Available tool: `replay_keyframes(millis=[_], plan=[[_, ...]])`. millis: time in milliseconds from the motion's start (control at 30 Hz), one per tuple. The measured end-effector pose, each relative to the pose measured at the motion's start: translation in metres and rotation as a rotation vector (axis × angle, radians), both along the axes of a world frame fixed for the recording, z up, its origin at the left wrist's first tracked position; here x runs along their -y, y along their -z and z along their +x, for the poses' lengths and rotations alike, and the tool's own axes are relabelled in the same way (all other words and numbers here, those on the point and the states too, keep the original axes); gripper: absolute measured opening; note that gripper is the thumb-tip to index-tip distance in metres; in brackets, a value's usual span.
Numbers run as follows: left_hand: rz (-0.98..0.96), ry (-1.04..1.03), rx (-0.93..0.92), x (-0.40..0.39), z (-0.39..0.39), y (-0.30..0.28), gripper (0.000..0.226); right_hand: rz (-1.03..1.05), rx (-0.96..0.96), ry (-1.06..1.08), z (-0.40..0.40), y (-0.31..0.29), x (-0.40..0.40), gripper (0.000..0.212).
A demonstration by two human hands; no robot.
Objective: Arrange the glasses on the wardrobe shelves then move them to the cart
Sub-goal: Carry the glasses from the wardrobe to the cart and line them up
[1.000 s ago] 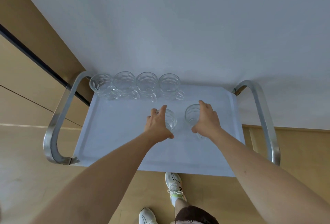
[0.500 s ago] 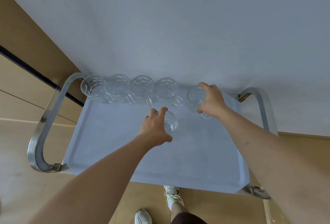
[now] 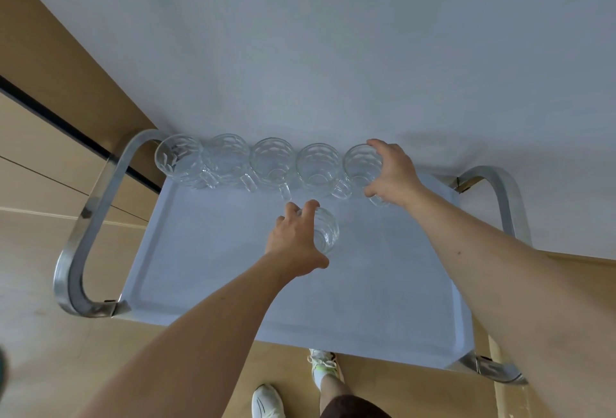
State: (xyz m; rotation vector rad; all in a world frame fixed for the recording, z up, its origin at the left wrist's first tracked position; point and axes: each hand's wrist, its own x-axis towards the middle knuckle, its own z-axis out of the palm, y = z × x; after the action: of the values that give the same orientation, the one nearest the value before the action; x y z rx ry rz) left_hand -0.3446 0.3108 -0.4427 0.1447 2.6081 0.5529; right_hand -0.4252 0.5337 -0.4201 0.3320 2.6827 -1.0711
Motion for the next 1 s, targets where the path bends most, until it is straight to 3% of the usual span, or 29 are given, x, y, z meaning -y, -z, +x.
replay_keyframes(millis=[200,267,367,467,567,767,833,933,1000], plan=[[-0.012,0.011,0.001,-0.001,0.000,0.000,0.106,0.093,0.054,0.012,0.017,-0.002,0.005,0.119],[0.001,-0.008,0.005,-0.003,0.000,-0.001,0.109,0.127,-0.110,0.107,0.039,-0.002,0.013,0.098],[0.115,-0.130,0.086,-0.008,-0.001,-0.005,0.117,0.057,-0.424,0.273,0.079,0.004,0.031,0.042],[0.400,-0.357,0.249,-0.003,-0.007,-0.014,0.087,-0.023,-0.350,0.200,0.101,0.012,0.047,0.025],[0.640,-0.586,0.447,0.012,-0.013,-0.026,0.043,-0.012,-0.188,0.051,0.111,0.013,0.060,0.048],[0.728,-0.700,0.516,0.030,-0.006,-0.039,0.030,0.068,0.180,-0.134,0.114,0.014,0.096,0.129],[0.668,-0.691,0.507,0.036,-0.004,-0.041,0.033,0.121,0.215,-0.091,0.116,0.016,0.111,0.134],[0.534,-0.616,0.460,0.042,-0.004,-0.041,0.037,0.163,0.200,-0.064,0.120,0.019,0.121,0.122],[0.407,-0.521,0.314,0.041,-0.006,-0.041,0.037,0.148,0.192,-0.052,0.122,0.017,0.113,0.113]])
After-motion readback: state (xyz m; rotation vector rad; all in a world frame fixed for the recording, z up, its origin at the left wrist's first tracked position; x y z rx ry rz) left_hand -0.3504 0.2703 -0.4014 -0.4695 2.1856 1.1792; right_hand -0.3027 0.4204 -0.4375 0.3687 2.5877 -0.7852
